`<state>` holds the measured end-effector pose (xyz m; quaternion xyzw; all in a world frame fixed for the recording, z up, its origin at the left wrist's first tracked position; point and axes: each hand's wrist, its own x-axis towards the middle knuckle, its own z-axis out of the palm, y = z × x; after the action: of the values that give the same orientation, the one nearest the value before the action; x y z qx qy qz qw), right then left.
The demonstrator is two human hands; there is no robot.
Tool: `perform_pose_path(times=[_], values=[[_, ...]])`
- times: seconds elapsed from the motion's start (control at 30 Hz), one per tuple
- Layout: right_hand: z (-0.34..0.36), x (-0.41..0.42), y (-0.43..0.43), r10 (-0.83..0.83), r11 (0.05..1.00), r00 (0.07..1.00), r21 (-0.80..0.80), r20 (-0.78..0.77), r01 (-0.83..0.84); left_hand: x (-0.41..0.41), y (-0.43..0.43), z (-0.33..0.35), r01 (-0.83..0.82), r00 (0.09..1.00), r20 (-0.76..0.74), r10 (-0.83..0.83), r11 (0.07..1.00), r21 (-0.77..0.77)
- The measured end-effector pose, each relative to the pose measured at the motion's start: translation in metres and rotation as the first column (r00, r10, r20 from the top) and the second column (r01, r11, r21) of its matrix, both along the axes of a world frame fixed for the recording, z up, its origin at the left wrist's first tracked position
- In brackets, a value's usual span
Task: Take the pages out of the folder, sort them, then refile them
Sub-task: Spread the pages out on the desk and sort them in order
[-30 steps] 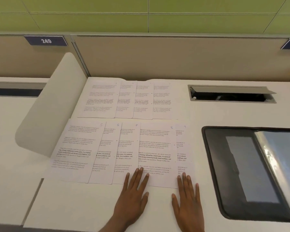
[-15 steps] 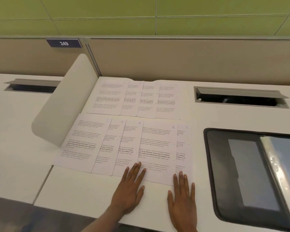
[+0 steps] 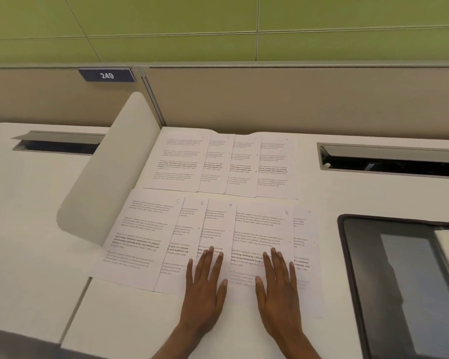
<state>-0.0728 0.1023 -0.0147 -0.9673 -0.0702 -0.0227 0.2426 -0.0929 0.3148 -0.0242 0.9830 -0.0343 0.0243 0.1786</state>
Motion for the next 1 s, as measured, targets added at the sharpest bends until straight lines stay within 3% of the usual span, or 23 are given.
perform_pose_path(times=[0.23,0.57,0.87,1.0], values=[[0.028,0.120,0.099,0.027,0.998,0.998,0.064,-0.049,-0.023,0.121,0.102,0.022,-0.132,0.988,0.072,0.139,0.986,-0.100],[0.023,0.293,0.205,0.027,0.997,0.991,-0.063,-0.131,-0.035,0.293,0.237,0.004,-0.224,0.973,-0.089,0.215,0.968,-0.113],[-0.009,0.341,0.235,-0.027,0.945,0.991,-0.326,-0.135,-0.019,0.324,0.258,-0.013,-0.255,0.961,-0.126,0.246,0.965,-0.063],[-0.010,0.343,0.246,-0.033,0.941,0.995,-0.339,-0.097,-0.001,0.324,0.256,-0.014,-0.254,0.962,-0.113,0.250,0.967,-0.030]])
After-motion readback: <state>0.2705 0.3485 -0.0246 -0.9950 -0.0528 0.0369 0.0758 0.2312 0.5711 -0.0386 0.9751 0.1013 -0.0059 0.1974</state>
